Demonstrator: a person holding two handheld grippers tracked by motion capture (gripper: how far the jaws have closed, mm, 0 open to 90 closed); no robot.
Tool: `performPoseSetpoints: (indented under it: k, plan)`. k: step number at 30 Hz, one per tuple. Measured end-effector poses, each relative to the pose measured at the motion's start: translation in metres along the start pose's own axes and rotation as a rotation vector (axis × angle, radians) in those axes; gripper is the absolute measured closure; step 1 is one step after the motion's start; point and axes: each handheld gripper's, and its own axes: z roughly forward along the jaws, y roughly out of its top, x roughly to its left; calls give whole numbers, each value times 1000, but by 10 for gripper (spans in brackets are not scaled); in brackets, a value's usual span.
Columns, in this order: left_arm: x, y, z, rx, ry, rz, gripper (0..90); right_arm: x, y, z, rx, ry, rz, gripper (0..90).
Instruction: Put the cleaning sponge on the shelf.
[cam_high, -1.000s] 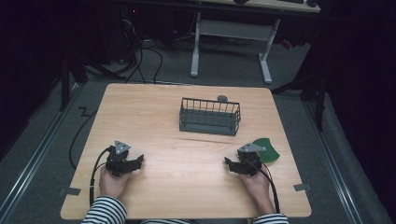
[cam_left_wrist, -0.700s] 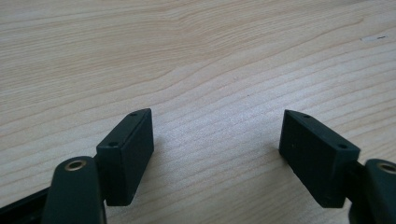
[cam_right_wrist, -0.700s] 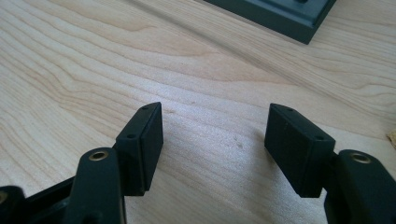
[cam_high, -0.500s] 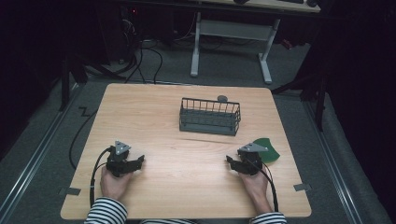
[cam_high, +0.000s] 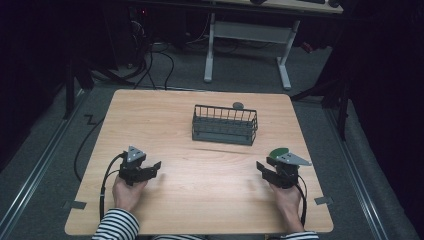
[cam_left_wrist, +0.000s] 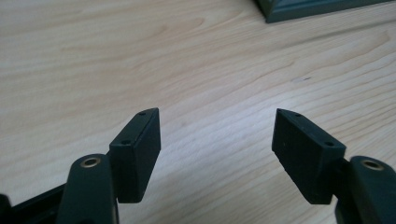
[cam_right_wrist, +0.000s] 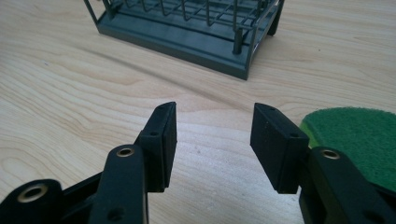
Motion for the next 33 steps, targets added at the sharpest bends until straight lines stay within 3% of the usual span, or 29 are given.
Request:
performPoseSetpoints:
  k: [7, 16, 26, 33]
  plan:
    - [-9, 25, 6, -2, -57, -11, 342, -13, 17, -14, -21, 19, 34, 526]
    - [-19, 79, 13, -10, -103, 31, 338, -29, 50, -18, -47, 19, 47, 602]
    - [-31, 136, 41, 10, -105, 66, 350, -40, 83, 9, -3, 33, 84, 653]
    - [-34, 158, 67, 29, -80, 42, 382, -44, 105, 31, 14, 17, 106, 663]
